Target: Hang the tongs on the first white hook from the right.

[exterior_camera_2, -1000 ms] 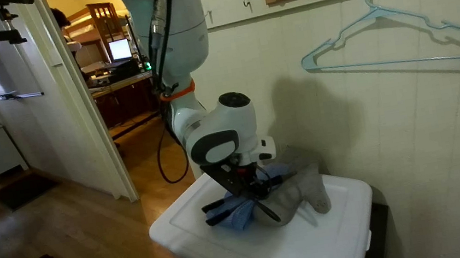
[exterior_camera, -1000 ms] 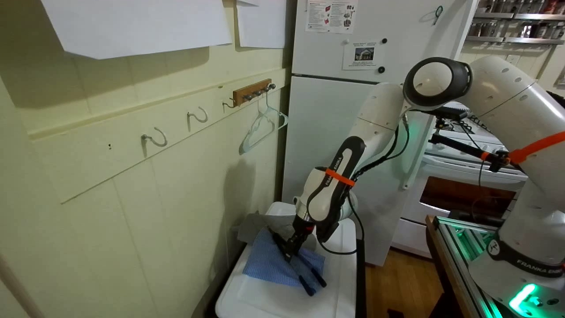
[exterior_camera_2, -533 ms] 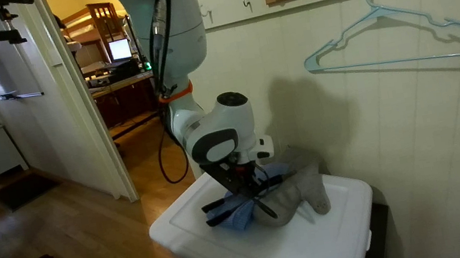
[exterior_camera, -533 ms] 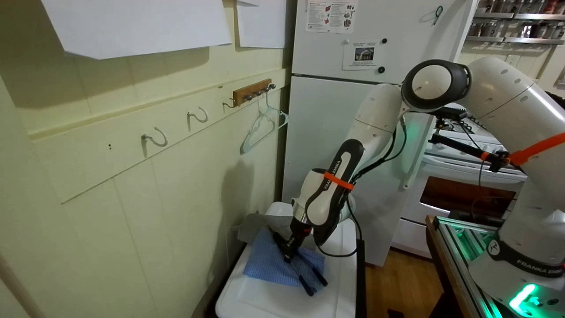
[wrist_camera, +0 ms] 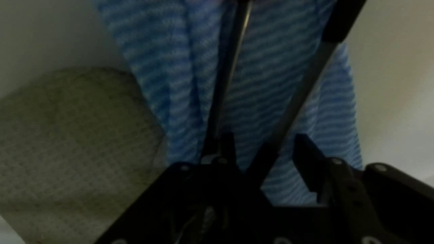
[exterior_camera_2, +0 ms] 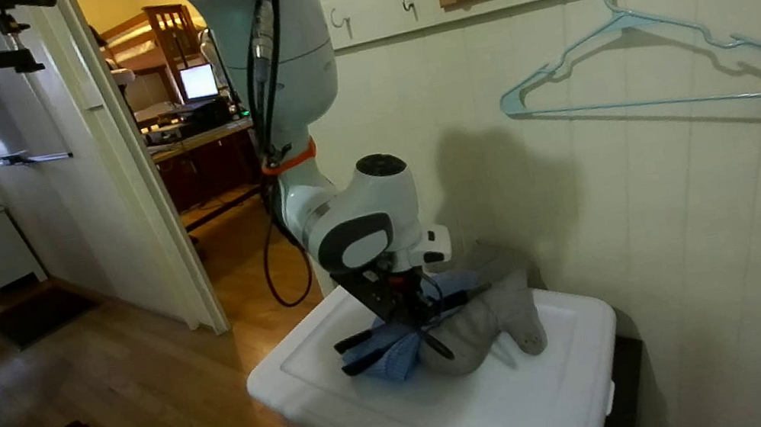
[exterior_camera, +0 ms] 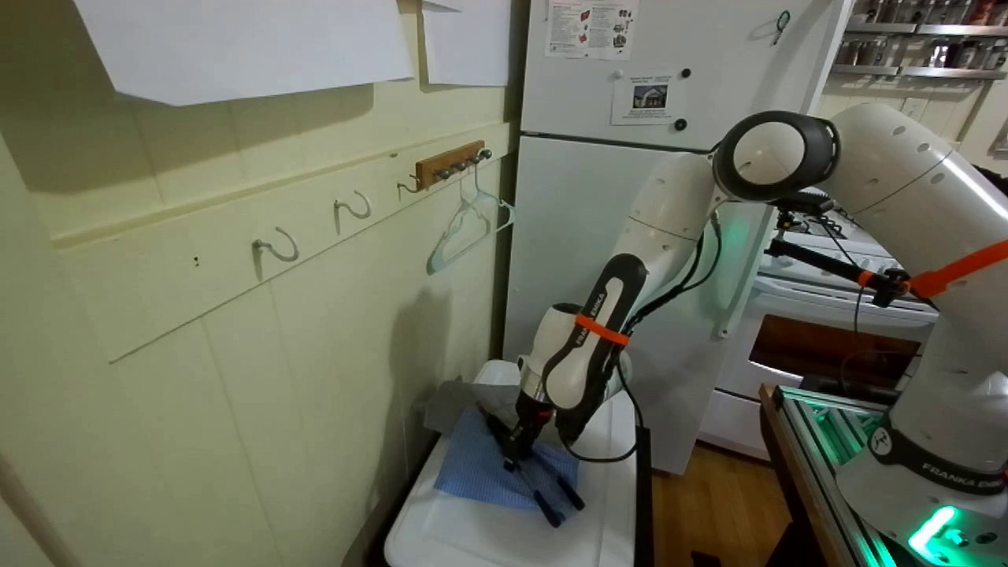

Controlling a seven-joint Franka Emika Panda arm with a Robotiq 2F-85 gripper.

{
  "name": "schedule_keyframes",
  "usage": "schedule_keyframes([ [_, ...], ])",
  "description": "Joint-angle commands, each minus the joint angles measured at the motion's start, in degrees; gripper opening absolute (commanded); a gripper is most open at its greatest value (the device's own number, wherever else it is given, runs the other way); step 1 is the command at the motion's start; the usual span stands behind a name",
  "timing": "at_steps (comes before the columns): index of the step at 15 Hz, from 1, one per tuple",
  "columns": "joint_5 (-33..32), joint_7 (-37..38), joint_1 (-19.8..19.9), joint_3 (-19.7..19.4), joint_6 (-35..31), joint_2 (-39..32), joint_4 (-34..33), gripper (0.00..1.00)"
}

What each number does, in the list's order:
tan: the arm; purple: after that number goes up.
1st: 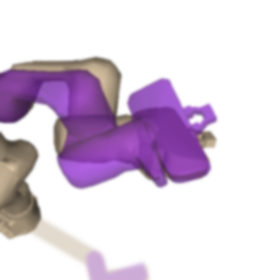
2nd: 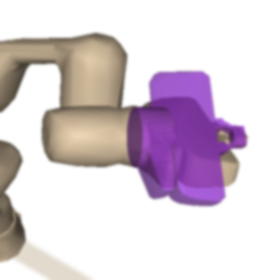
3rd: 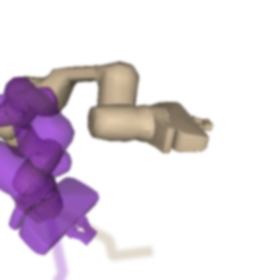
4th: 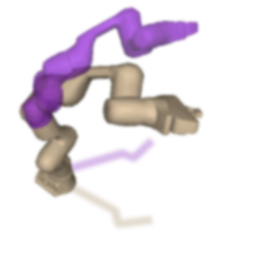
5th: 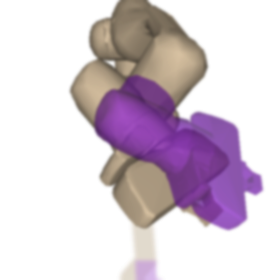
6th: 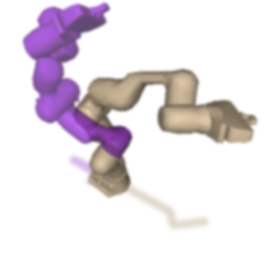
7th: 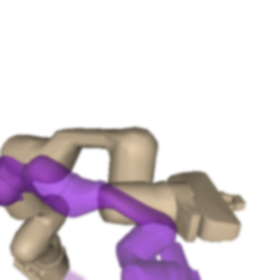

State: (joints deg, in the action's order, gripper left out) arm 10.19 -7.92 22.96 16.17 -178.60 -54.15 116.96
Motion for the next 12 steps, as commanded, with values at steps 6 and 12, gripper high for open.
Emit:
schedule_keyframes([
  [6, -1.0, 2.6, -0.6, -0.8, 0.3, 0.3, -0.1, 0.03],
  [12, -0.8, 2.6, 2.7, 3.0, -3.6, 5.6, 6.3, 0.02],
])
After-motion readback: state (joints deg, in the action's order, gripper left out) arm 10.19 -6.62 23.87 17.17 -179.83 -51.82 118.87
